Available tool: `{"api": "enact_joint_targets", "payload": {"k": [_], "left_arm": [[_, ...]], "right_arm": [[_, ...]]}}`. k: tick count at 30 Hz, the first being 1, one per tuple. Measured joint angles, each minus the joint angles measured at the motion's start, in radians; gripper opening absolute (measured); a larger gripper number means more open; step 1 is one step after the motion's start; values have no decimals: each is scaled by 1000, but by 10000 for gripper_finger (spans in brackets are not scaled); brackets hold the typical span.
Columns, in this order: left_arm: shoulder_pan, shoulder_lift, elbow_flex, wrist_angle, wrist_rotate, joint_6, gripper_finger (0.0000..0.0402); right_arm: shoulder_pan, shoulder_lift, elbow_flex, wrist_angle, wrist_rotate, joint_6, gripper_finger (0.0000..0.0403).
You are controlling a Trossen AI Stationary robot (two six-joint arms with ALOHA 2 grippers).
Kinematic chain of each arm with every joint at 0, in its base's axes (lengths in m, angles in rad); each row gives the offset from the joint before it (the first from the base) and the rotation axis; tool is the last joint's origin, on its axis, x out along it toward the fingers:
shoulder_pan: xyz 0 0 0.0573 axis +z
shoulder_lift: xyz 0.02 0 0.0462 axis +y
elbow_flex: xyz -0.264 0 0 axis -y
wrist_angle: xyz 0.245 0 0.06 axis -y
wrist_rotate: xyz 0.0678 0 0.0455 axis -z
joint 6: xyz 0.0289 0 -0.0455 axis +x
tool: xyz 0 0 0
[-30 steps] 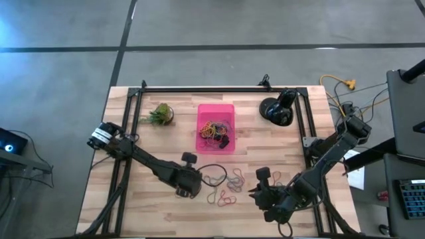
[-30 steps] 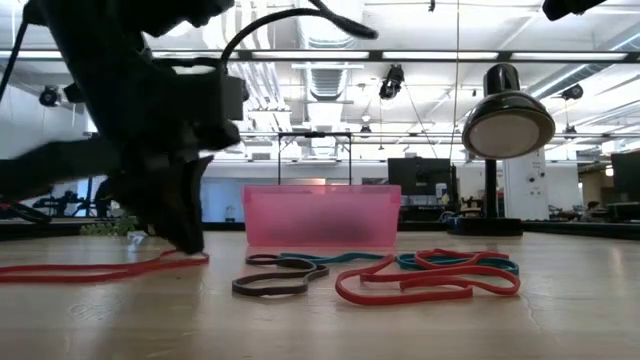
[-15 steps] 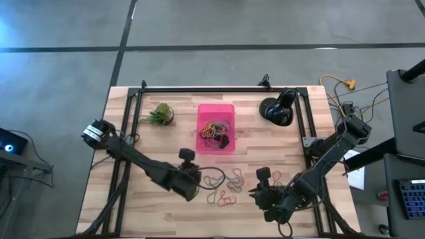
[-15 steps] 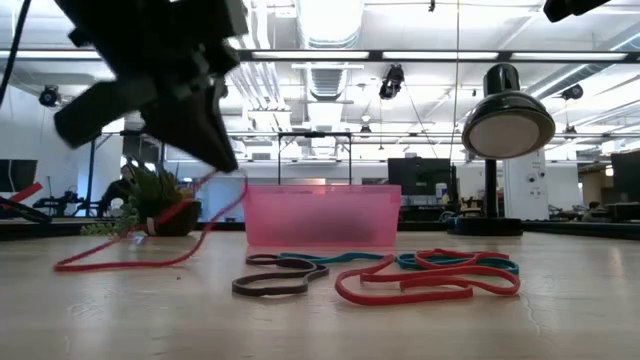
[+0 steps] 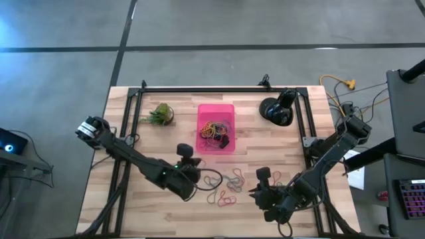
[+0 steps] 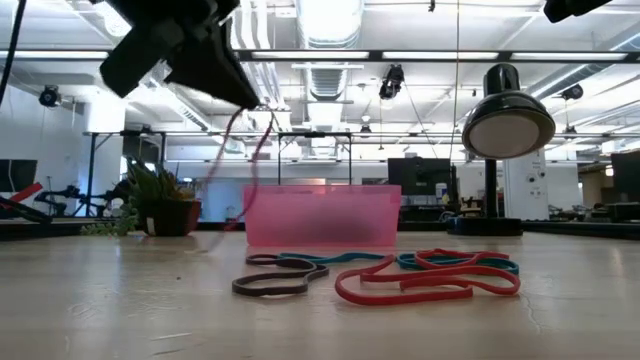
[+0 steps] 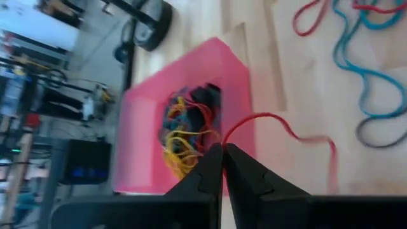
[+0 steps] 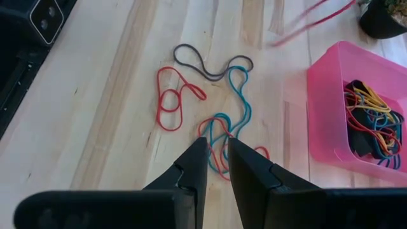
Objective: Pick and place rubber bands into bin
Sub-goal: Put the red rubber bands into the pink bin
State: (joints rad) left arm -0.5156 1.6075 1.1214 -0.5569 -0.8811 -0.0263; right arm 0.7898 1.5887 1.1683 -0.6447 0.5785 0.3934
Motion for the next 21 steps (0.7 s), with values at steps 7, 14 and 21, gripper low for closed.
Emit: {"api": "enact_joint_targets", "payload": {"k": [7, 14, 21], "left_arm": [[5, -39, 41, 4, -113, 91, 0], [47, -75, 82, 75, -162, 269, 0], [187, -105, 82, 205, -52, 430, 0]], "right_arm": [[0, 0, 0, 0, 0, 0, 56], [0, 0, 0, 0, 0, -1, 56], [0, 0, 0, -1, 1, -3, 56]]}}
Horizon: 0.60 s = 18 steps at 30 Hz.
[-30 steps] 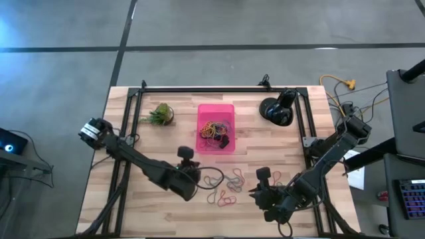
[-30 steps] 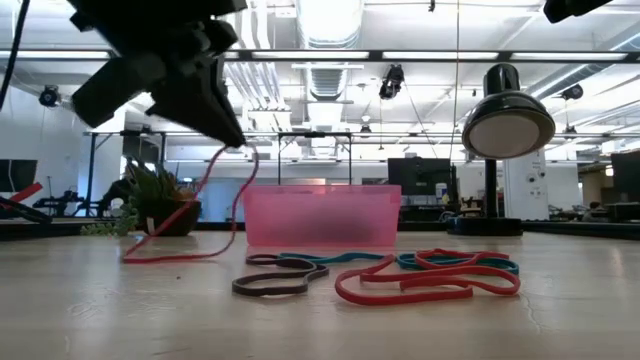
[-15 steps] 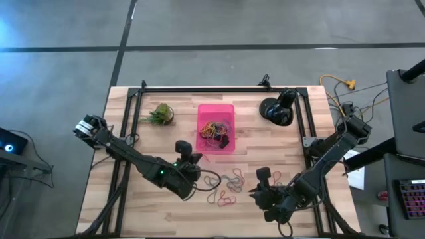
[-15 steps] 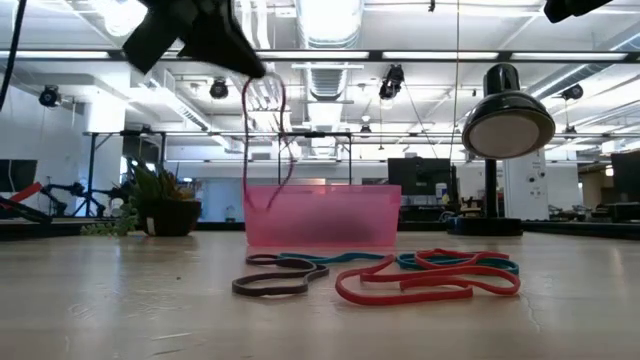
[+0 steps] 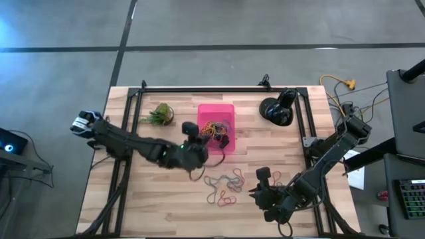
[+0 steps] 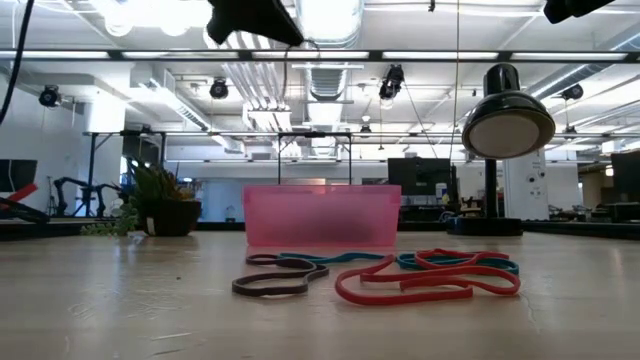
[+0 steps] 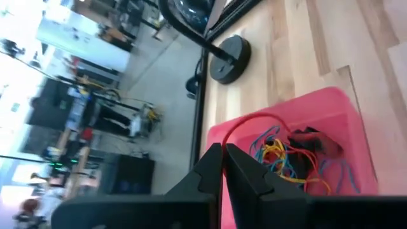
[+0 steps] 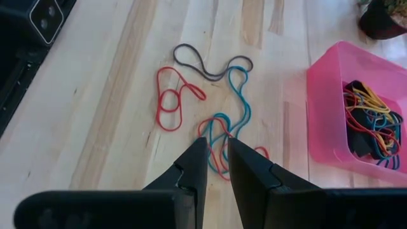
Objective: Pick and place rubber bands into bin
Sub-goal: Put the red rubber bands into the pink bin
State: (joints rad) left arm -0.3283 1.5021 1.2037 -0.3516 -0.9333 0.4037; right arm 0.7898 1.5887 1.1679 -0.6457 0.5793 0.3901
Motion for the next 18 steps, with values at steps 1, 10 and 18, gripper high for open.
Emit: {"api": "enact_joint_targets", "payload": {"k": [1, 10, 18], "left_arm": [[25, 0, 0, 12, 27, 3, 0], [261, 29, -4, 49, 260, 5, 0], [420, 94, -12, 80, 406, 1, 0]], "right_arm": [[0, 0, 0, 1, 0, 0, 56], [0, 0, -1, 0, 0, 0, 57], [0, 0, -5, 1, 0, 0, 57]]}}
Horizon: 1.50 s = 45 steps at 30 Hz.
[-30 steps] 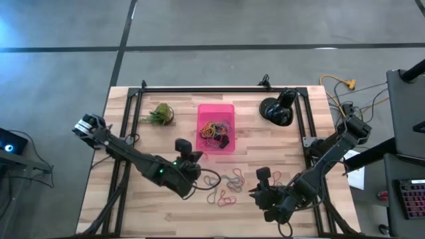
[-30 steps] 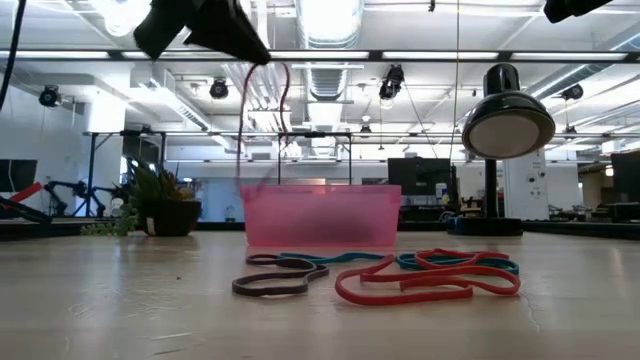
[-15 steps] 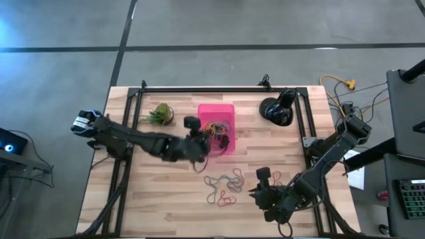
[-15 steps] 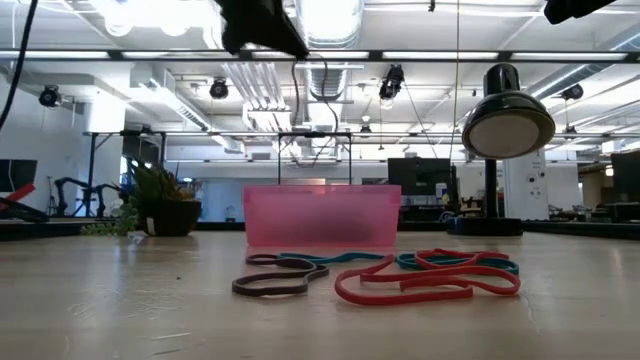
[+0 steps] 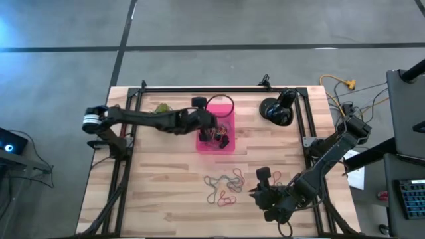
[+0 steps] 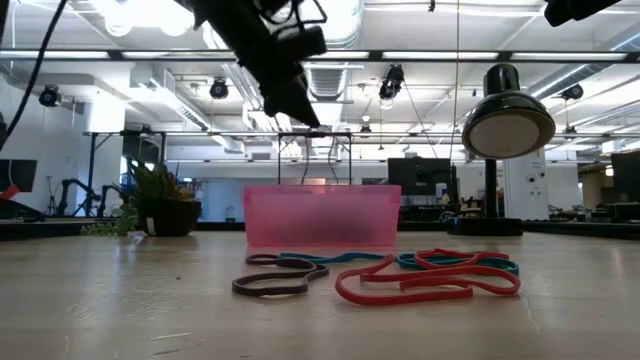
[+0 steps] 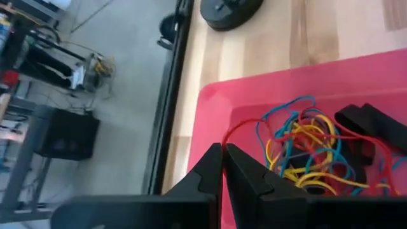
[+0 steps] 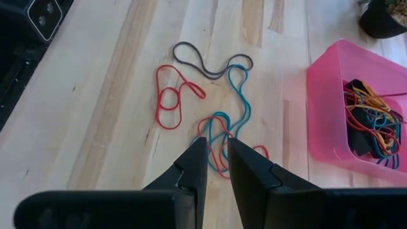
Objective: Pick and place rubber bands into bin
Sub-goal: Put the red rubber bands into the pink bin
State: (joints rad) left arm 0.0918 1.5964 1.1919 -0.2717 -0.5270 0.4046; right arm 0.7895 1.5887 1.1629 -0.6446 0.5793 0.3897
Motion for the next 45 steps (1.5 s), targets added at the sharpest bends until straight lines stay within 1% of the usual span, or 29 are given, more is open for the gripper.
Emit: {"api": "enact_joint_targets", "payload": {"k": [4, 7, 15, 17, 24, 29, 33, 38, 42, 45], "left_arm": [[35, 26, -5, 1, 63, -7, 0], [36, 43, -6, 1, 94, -25, 0], [40, 46, -5, 1, 98, -57, 5], [39, 46, -4, 1, 98, -57, 19], [39, 46, -3, 1, 97, -57, 86], [27, 44, -3, -22, 94, -88, 109], [-17, 43, -6, -96, 95, -115, 111], [-115, 40, -33, -162, 92, -175, 111], [-213, 40, -47, -212, 51, -241, 111], [-291, 38, -71, -217, 15, -271, 111]], "right_arm": [[0, 0, -2, 0, 0, 0, 57], [0, 0, -2, 0, 0, 0, 57], [0, 0, -2, -1, 0, 0, 57], [0, 0, -2, -1, 0, 0, 57], [0, 0, -2, -1, 0, 0, 57], [0, 0, -3, -1, 0, 3, 57], [0, 0, -11, 0, 0, 4, 57], [0, 1, -29, 6, 0, 9, 57], [0, 1, -60, 55, 0, 13, 57], [0, 1, -98, 131, 0, 13, 57]]}}
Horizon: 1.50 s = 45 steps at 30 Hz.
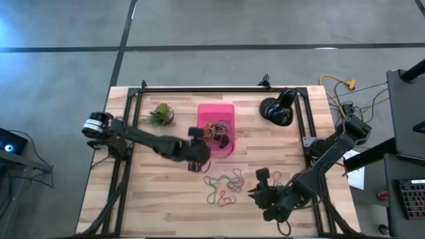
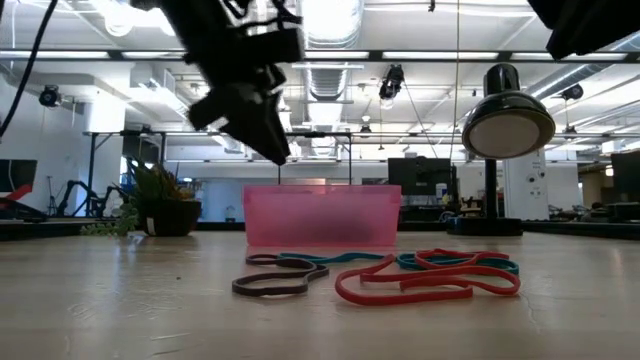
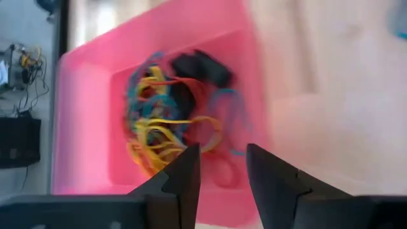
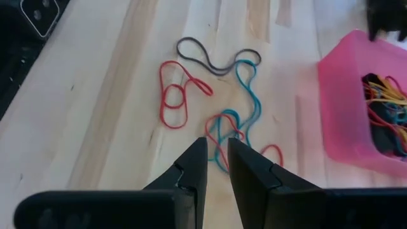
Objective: Pick and place rubber bands into bin
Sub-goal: Put the red rubber bands into the pink bin
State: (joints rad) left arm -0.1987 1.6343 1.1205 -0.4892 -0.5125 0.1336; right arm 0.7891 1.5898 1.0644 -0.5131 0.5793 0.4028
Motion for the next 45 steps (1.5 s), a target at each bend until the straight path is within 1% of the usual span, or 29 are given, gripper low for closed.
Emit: {"api": "enact_joint_targets", "payload": {"k": [2, 8, 13, 15, 18, 23, 26, 29, 33, 37, 45], "left_arm": [[-50, -5, -23, -2, -22, -24, 111], [-180, -20, -93, 21, -43, -116, 111], [-251, -37, -133, 57, -117, -152, 111], [-270, -49, -145, 57, -131, -154, 111], [-296, -81, -168, 66, -137, -162, 111], [-349, -145, -205, 62, -136, -213, 111], [-391, -176, -221, 63, -136, -233, 111], [-438, -216, -245, 81, -137, -234, 111], [-491, -256, -274, 112, -142, -233, 111], [-530, -285, -291, 135, -165, -233, 111], [-558, -300, -311, 151, -179, -231, 111]], "right_arm": [[0, 0, -34, 59, 0, -2, 57], [-7, 0, -151, 255, -1, -17, 57], [-41, 0, -239, 372, -6, -21, 57], [-58, 0, -268, 407, -26, -21, 57], [-82, 0, -293, 420, -58, -22, 57], [-114, 0, -300, 424, -73, -32, 57], [-133, 1, -300, 456, -127, -74, 57], [-152, 28, -300, 500, -174, -119, 56], [-171, 78, -290, 501, -180, -148, 56], [-189, 98, -285, 499, -180, -152, 56], [-230, 143, -285, 489, -198, -153, 56]]}}
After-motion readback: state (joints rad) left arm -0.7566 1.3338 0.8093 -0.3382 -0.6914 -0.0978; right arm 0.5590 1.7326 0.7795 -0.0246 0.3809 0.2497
